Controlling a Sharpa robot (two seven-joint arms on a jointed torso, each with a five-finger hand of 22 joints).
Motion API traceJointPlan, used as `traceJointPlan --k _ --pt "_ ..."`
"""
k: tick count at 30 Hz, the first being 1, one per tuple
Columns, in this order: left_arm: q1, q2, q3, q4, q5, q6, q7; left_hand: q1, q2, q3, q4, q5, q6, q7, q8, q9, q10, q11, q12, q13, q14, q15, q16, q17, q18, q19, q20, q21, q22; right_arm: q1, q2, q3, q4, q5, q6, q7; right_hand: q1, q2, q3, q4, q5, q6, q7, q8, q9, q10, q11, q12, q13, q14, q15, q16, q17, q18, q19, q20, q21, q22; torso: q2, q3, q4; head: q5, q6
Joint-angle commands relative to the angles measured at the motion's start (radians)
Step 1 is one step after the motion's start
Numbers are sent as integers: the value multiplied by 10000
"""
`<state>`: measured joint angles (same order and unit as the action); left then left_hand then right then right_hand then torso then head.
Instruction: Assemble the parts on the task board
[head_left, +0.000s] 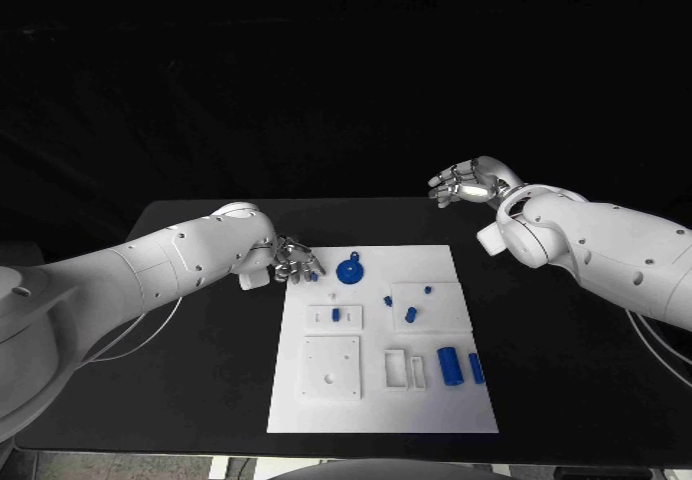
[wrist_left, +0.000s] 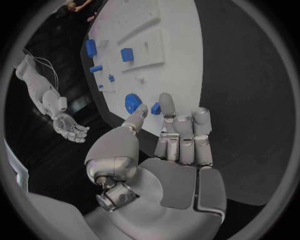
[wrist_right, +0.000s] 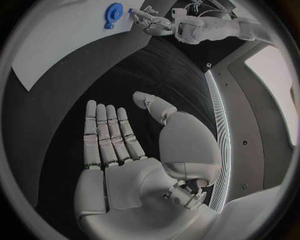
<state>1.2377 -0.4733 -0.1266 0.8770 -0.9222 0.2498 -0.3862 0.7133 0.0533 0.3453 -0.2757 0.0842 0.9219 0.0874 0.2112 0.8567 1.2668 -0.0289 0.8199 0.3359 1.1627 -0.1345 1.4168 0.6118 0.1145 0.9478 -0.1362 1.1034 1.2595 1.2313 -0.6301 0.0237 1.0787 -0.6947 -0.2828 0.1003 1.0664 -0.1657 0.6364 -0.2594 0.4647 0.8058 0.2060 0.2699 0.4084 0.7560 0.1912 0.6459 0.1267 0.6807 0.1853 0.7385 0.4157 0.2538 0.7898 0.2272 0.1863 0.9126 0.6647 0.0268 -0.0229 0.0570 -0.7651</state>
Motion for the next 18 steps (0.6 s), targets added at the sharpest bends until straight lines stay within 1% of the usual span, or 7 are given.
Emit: traceJointPlan --k 1,6,7,8,11,14,18 --pt "-103 74 -49 0 -16 196 -21 86 146 29 -21 20 73 -3 -79 -828 67 20 65 17 61 -18 69 11 76 104 -898 44 16 -4 3 3 -8 -5 96 95 17 55 -2 -59 48 -55 53 46 -10 -80 -19 48 -14 -66 1 65 -11 80 5 75 -55 17 -1 4 -2 4 -15" --pt "-111 112 -55 -7 -16 222 -47 364 471 143 -112 229 181 -19 -40 -883 77 8 79 27 59 -29 99 17 78 112 -909 73 46 -5 9 3 -12 -5 105 91 14 55 -3 -57 49 -56 53 46 -12 -81 -19 51 -18 -67 2 68 -16 79 5 76 -56 19 0 1 0 4 -27" --pt "-130 116 -59 2 -16 226 -67 547 358 359 -22 -94 253 -37 0 -884 88 11 83 30 62 -54 106 17 84 131 -916 76 45 -6 20 3 -21 -5 114 88 14 56 -3 -57 50 -56 53 46 -13 -81 -19 52 -20 -68 2 69 -17 79 5 76 -57 19 1 4 -1 -9 -26" --pt "-138 116 -60 4 -16 235 -65 827 203 865 237 -310 360 -57 59 -894 128 -15 98 36 91 -85 124 17 82 188 -921 80 32 -7 23 3 -21 -5 121 87 13 55 -3 -57 50 -56 53 47 -13 -82 -18 53 -21 -68 2 70 -19 80 4 76 -57 19 1 0 -1 -32 -22" --pt "-148 105 -62 15 -16 246 -52 974 115 1256 499 -326 513 -91 146 -924 225 -58 158 62 166 -91 197 35 56 276 -927 149 62 -10 21 3 -20 -4 136 84 8 55 -6 -55 49 -58 54 47 -15 -85 -17 55 -25 -72 3 72 -24 80 4 77 -59 21 -1 -2 -5 -19 -30" --pt "-149 113 -62 7 -13 119 -87 1137 175 1455 504 -309 717 -133 275 -908 234 -93 169 68 180 -123 221 37 51 300 -942 189 90 -12 19 3 -35 -1 135 79 5 55 -7 -53 49 -58 55 47 -17 -87 -17 58 -29 -74 4 74 -28 79 2 78 -61 22 -3 -1 -1 -22 -41" --pt "-149 124 -65 -7 -13 178 -25 1335 277 1658 381 18 1134 -247 647 -756 253 -195 189 75 201 -217 242 27 24 321 -955 225 124 -28 23 3 -73 18 148 81 -31 68 -19 -25 46 -67 58 47 -28 -102 -11 68 -53 -90 10 85 -51 78 -5 84 -70 29 -8 2 3 -27 -41"
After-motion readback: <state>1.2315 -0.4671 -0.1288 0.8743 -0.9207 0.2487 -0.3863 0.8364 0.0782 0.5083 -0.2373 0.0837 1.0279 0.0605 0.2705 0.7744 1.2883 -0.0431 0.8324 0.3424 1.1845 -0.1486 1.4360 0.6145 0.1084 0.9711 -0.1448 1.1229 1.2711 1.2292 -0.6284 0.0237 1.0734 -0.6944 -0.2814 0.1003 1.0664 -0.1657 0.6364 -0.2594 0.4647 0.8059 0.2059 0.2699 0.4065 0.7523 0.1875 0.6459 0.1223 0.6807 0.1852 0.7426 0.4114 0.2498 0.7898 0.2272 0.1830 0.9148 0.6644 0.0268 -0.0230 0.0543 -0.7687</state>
